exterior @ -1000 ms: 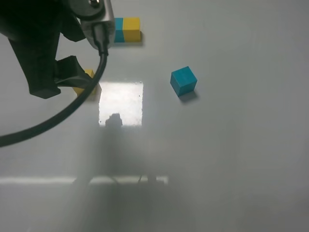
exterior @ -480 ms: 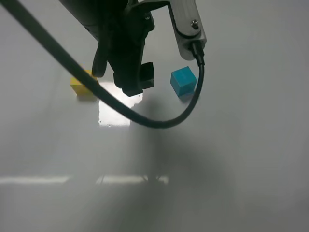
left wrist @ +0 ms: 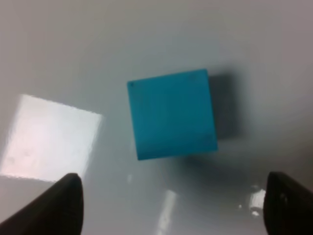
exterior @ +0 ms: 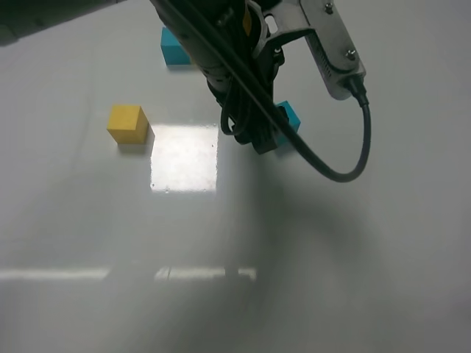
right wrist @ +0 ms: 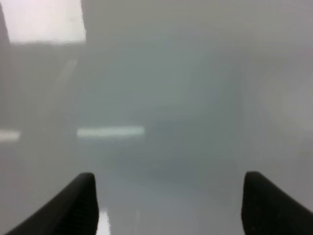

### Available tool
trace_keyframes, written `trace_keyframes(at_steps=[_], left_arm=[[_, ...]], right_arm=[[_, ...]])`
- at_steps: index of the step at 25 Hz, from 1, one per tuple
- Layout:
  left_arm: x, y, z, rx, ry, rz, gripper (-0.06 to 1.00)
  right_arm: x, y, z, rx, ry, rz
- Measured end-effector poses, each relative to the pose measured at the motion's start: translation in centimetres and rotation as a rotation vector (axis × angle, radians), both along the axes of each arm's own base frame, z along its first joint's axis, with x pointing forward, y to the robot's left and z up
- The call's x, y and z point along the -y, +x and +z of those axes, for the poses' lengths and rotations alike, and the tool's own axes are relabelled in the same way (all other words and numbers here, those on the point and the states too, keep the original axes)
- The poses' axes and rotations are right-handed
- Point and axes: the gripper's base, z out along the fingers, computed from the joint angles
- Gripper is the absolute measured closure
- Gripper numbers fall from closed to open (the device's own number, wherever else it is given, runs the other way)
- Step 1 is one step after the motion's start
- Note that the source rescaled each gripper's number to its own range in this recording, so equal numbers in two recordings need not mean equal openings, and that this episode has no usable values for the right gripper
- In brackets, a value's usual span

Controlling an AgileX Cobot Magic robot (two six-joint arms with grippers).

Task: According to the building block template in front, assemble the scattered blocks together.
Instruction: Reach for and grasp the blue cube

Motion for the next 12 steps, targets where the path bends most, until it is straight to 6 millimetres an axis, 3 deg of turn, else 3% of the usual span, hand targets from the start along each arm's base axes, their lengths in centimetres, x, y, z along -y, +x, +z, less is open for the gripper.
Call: trace_keyframes(at_steps=[12], left_arm=[[0.9, 1.8, -1.7, -0.001, -0.020, 0.022, 0.19]], right_arm=[[0.0, 0.0, 0.0, 0.000, 0.000, 0.000]])
